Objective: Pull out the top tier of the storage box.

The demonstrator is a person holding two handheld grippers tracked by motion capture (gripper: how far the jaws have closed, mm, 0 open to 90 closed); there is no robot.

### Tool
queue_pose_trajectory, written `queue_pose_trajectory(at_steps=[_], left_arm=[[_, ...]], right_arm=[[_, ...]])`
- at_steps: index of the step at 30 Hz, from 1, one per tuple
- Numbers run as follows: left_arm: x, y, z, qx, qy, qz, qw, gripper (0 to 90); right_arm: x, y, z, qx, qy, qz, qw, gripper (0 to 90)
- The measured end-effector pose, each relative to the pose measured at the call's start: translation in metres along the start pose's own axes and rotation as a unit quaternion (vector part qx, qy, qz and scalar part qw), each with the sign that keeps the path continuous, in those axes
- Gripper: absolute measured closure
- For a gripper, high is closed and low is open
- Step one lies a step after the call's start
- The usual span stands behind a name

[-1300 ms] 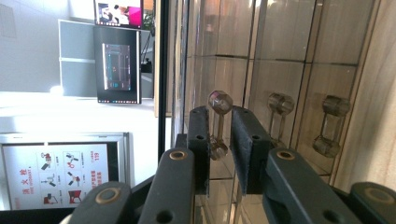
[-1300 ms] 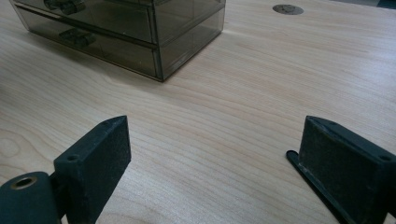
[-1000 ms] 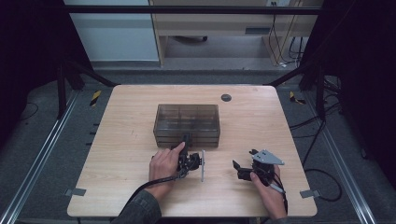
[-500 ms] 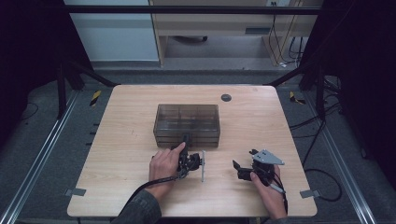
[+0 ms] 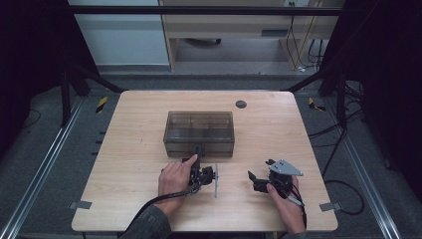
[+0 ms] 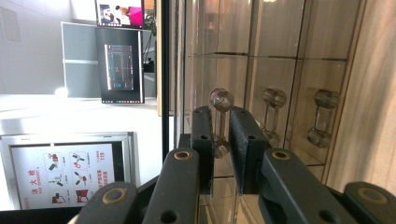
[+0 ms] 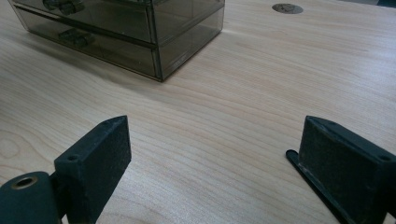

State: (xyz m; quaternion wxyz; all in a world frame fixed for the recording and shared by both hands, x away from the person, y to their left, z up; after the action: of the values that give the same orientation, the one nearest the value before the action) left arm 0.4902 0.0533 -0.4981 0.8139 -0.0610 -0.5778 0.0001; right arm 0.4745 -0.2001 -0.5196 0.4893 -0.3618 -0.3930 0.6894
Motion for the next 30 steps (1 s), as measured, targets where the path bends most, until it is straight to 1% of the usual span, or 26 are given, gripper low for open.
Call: queue_pose_trajectory(at_steps=[2, 4, 6, 8, 9, 11, 12, 14, 15, 16, 17, 18, 19, 20, 21, 22, 23, 24, 25, 26, 27, 28, 29, 30], left_arm=[[-0.001, 0.0, 0.001, -0.004, 0.003, 0.0, 1.0, 80.0], [-0.001, 0.001, 0.002, -0.005, 0.001, 0.001, 1.0, 80.0], [-0.001, 0.001, 0.005, -0.001, 0.001, 0.001, 1.0, 80.0], [-0.002, 0.001, 0.006, -0.004, 0.003, 0.001, 1.0, 80.0], [-0.002, 0.001, 0.008, -0.001, 0.002, 0.0, 1.0, 80.0], [-0.003, 0.001, 0.01, -0.002, 0.002, 0.002, 1.0, 79.9], [-0.003, 0.002, 0.01, -0.003, 0.001, 0.003, 1.0, 79.9], [-0.003, 0.002, 0.011, -0.007, -0.007, 0.01, 0.9999, 79.8], [-0.003, 0.002, 0.011, -0.009, -0.004, 0.014, 0.9999, 79.6], [0.0, 0.002, 0.013, -0.012, 0.005, 0.02, 0.9997, 79.1], [0.001, 0.001, 0.014, -0.019, 0.027, 0.016, 0.9993, 74.4], [0.002, 0.001, 0.015, -0.022, 0.038, 0.01, 0.999, 70.1], [0.004, 0.001, 0.017, -0.029, 0.041, 0.01, 0.9987, 66.2], [0.006, 0.002, 0.021, -0.036, 0.045, 0.023, 0.9981, 61.9], [0.008, 0.003, 0.023, -0.04, 0.047, 0.032, 0.9976, 57.7], [0.012, 0.005, 0.027, -0.047, 0.058, 0.042, 0.9964, 54.2], [0.014, 0.006, 0.03, -0.05, 0.066, 0.046, 0.9955, 49.9], [0.017, 0.009, 0.034, -0.054, 0.074, 0.052, 0.9944, 48.8], [0.021, 0.012, 0.038, -0.059, 0.085, 0.06, 0.9928, 47.6], [0.025, 0.015, 0.041, -0.07, 0.097, 0.073, 0.9901, 45.6], [0.028, 0.018, 0.043, -0.073, 0.104, 0.082, 0.9884, 43.9], [0.034, 0.024, 0.046, -0.08, 0.119, 0.099, 0.9847, 42.5], [0.039, 0.03, 0.047, -0.085, 0.135, 0.108, 0.9813, 40.8], [0.043, 0.036, 0.047, -0.092, 0.15, 0.12, 0.977, 38.3]], right_arm=[[0.0, 0.0, 0.0, 0.0, 0.0, 0.0, 1.0, 9.4], [0.0, 0.0, 0.0, 0.0, 0.0, 0.0, 1.0, 9.4], [0.0, 0.0, 0.0, 0.0, 0.0, 0.0, 1.0, 9.4], [0.0, 0.0, 0.0, 0.0, 0.0, 0.001, 1.0, 9.4], [0.0, 0.0, 0.0, 0.001, 0.0, 0.0, 1.0, 9.4], [0.0, 0.0, 0.0, 0.001, 0.001, 0.0, 1.0, 9.4], [0.0, 0.0, 0.0, 0.001, 0.001, 0.0, 1.0, 9.4], [0.0, 0.0, 0.0, 0.001, 0.002, 0.0, 1.0, 9.3], [0.001, 0.0, 0.0, 0.0, 0.002, 0.002, 1.0, 9.3], [0.001, 0.0, 0.0, 0.001, 0.002, 0.002, 1.0, 9.2], [0.001, 0.0, 0.0, 0.0, 0.003, 0.003, 1.0, 9.2], [0.001, 0.0, 0.0, 0.0, 0.004, 0.005, 1.0, 9.1], [0.001, 0.0, 0.0, 0.0, 0.004, 0.006, 1.0, 9.0], [0.001, 0.0, 0.0, 0.0, 0.004, 0.006, 1.0, 8.8], [0.002, 0.0, -0.001, 0.0, 0.004, 0.005, 1.0, 8.8], [0.003, -0.001, -0.001, 0.0, 0.003, 0.008, 1.0, 8.8], [0.004, -0.002, -0.001, 0.003, 0.003, 0.012, 0.9999, 8.8], [0.004, -0.003, -0.001, 0.003, 0.003, 0.013, 0.9999, 8.8], [0.004, -0.006, 0.0, 0.0, 0.004, 0.016, 0.9999, 8.8], [0.005, -0.009, 0.001, 0.0, 0.001, 0.016, 0.9999, 8.9], [0.005, -0.012, 0.002, 0.003, 0.001, 0.017, 0.9998, 9.0], [0.005, -0.015, 0.002, 0.003, 0.001, 0.023, 0.9997, 9.0], [0.005, -0.02, 0.003, 0.006, 0.0, 0.03, 0.9995, 9.1], [0.005, -0.023, 0.004, 0.011, -0.002, 0.035, 0.9993, 9.3]])
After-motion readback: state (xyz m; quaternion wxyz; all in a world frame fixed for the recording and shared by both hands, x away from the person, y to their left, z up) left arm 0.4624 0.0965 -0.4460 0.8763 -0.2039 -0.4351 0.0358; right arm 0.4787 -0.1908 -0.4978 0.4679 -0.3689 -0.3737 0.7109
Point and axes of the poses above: each handheld gripper's, and its own axes: z roughly backward along the jaws, y roughly out of its underside, x roughly to its left, the point moved 3 cm from there along -z, roughly forward along the jaws, and after that the axes turned 15 degrees about y, right-handed, at the moved point
